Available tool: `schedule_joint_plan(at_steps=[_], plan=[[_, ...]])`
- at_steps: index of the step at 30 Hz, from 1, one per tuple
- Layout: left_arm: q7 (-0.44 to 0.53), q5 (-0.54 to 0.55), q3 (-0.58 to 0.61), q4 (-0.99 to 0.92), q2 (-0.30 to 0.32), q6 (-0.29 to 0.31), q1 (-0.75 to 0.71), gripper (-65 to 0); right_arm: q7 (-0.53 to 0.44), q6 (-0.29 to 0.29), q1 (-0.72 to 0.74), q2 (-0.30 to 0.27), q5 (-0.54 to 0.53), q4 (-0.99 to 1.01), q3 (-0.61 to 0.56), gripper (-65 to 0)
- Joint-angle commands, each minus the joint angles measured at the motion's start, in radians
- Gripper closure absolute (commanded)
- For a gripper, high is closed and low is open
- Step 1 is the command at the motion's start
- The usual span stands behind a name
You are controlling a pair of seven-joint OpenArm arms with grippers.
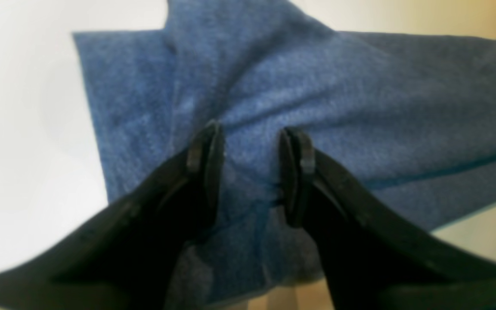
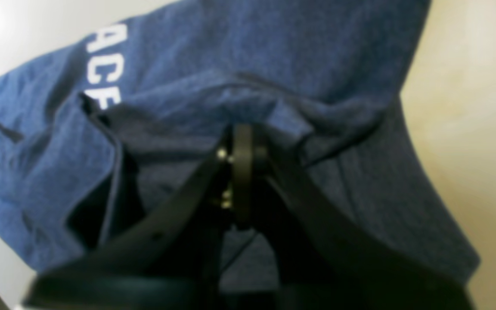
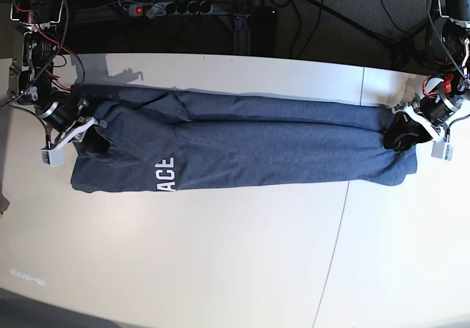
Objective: Fold the T-shirt properly
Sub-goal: 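Grasp both strip ends and pull them straight with both grippers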
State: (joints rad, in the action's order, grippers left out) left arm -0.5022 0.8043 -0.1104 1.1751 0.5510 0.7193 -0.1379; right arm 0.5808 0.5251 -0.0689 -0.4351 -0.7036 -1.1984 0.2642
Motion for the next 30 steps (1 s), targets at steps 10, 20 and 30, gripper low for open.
schedule_joint_plan(at_steps=[10,20,30], plan=[[-0.130,-0.114,0.021,-0.019,-0.032,-0.021,0.129,-26.0,0.059,0.054,0.082,-0.016,0.174,0.011,0.002,0.0],[-0.153,0.039,0.019,-0.018,0.035,-0.021,0.169,-40.0,0.063,0.054,0.089,-0.016,0.185,0.011,0.002,0.0],[-0.232,0.127,0.016,-0.018,0.116,-0.021,0.240,-40.0,0.072,0.054,0.089,-0.016,0.185,0.011,0.002,0.0]])
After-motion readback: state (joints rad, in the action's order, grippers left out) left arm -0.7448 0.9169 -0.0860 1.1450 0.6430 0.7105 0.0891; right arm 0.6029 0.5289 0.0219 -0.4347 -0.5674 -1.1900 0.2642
